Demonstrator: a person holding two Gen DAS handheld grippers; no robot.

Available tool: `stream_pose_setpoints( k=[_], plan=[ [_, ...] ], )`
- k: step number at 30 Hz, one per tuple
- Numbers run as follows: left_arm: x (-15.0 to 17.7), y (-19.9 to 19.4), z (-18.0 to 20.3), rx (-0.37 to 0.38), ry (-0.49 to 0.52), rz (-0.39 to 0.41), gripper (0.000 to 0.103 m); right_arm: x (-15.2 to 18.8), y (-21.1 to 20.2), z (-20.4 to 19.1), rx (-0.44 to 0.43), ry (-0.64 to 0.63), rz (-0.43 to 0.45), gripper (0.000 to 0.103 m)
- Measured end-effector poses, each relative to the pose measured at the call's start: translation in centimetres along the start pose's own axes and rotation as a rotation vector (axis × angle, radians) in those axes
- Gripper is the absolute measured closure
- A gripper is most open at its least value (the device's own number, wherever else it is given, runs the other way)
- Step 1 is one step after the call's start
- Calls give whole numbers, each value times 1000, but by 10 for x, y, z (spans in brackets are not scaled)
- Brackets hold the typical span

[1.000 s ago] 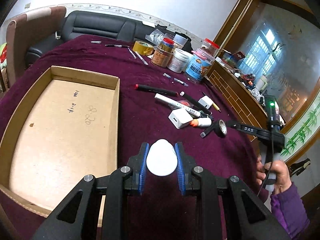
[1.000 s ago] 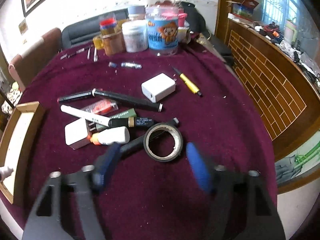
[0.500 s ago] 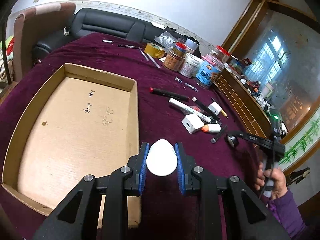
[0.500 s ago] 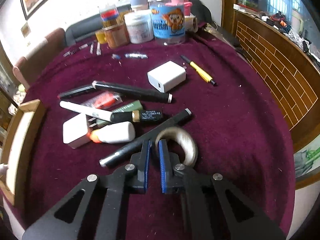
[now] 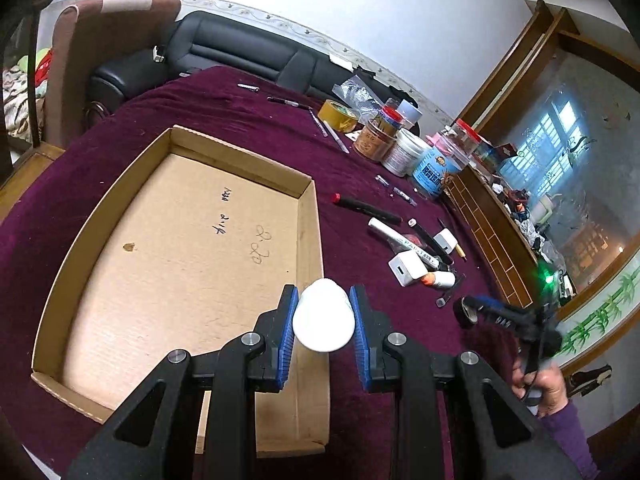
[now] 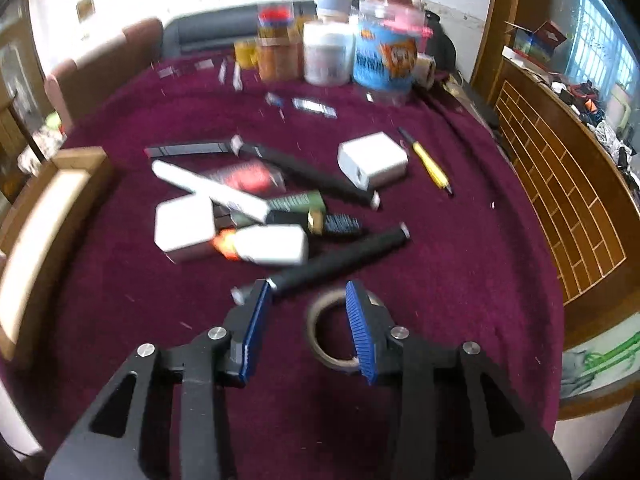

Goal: Organize rigid objects
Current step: 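Lift the white bottle with the left tool while the right tool grasps the black tape roll, then carry bottle and tape into the cardboard box and open both tools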

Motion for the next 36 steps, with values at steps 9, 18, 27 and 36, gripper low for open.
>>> stream_pose_setpoints(
  k=[9, 18, 27, 36],
  plan=[
    [-7, 3, -4, -10, 12, -20, 81, 21, 15, 15, -6, 95, -12, 95],
    [-58, 43, -25, -47, 55, -60, 81, -50, -51, -88, -234, 20, 147, 95],
    [-76, 126, -85, -88, -85, -193, 81, -81, -14, -267, -421, -217, 105, 94],
    [-73, 159, -103, -35, -179, -220, 81, -72, 61, -318, -353, -330, -1, 94]
  ],
)
Point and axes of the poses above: each gripper's, at about its wrist camera, not at the fingertips, and y roughly the way its jaws point, z to its right, x to its underside, the point moved 6 cm from there along y, roughly the way its jaws point, and after that the axes turned 10 degrees about z, right-handed, at the moved point
